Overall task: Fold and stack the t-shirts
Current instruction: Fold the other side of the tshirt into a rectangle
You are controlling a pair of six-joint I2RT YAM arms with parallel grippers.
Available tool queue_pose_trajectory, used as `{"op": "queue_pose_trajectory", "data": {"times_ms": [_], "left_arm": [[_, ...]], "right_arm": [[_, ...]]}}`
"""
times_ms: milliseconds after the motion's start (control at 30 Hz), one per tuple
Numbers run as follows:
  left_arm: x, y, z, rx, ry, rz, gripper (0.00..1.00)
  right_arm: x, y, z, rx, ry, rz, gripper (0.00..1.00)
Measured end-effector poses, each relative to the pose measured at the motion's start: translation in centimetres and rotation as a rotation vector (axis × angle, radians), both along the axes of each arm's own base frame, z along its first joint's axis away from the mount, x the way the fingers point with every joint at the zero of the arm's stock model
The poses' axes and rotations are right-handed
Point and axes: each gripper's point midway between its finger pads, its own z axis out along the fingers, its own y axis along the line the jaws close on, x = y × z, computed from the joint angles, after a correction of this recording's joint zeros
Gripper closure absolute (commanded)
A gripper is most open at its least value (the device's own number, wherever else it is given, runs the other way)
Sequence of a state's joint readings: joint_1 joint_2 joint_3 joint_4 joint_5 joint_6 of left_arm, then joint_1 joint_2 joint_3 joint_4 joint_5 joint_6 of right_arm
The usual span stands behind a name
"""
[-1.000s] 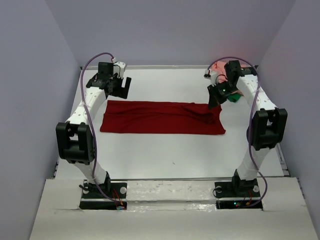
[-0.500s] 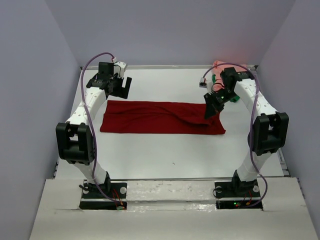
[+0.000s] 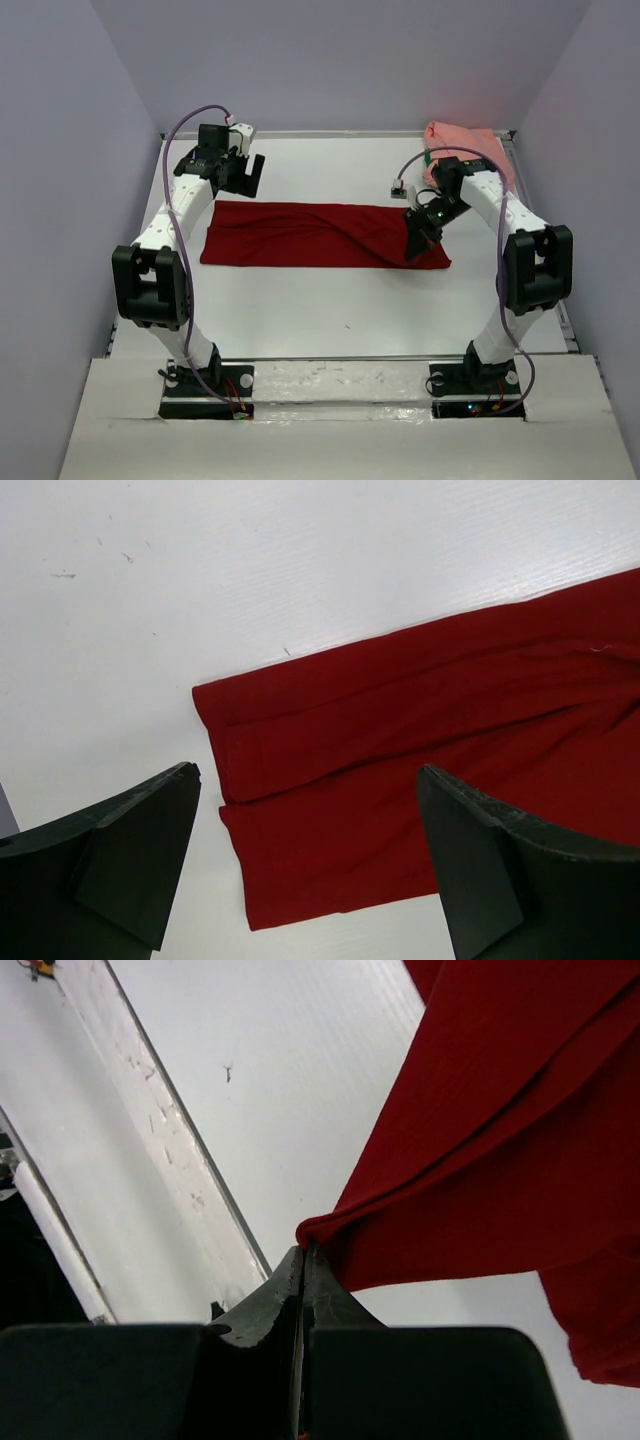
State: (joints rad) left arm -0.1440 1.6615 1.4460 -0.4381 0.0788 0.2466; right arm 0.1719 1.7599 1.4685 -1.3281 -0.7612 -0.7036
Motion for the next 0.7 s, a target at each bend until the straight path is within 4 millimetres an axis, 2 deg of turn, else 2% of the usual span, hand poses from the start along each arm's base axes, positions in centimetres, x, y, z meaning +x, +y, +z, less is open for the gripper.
{"op": "queue_pose_trajectory", "data": {"times_ms": [300, 467, 533, 567, 633, 700], "left_arm": [[-0.1, 0.0, -0.1, 0.003, 0.000, -0.004, 0.01], [-0.5, 0.0, -0.3, 0.006, 0.008, -0.007, 0.01], [-0.5, -0.1, -0.3, 0.006, 0.006, -0.009, 0.01], [-0.6, -0.1, -0.3, 0.006, 0.007, -0.010, 0.01], [-0.6, -0.2, -0.3, 0.006, 0.006, -0.011, 0.01], [-0.7, -0.2, -0.2, 0.006, 0.005, -0.012, 0.01]], "right_arm": [[-4.0, 1.0, -2.4, -0.012, 0.119, 0.071, 1.00], [-4.8, 1.6, -2.8, -0.010, 0.150, 0.093, 0.99], [-5.1, 1.7, -3.2, -0.011, 0.170, 0.096, 0.83], [-5.3, 1.6, -3.5, -0.015, 0.184, 0.096, 0.65], [-5.7, 1.5, -4.0, -0.022, 0.213, 0.091, 0.57], [-5.9, 1.4, -4.4, -0.029, 0.228, 0.094, 0.40]]}}
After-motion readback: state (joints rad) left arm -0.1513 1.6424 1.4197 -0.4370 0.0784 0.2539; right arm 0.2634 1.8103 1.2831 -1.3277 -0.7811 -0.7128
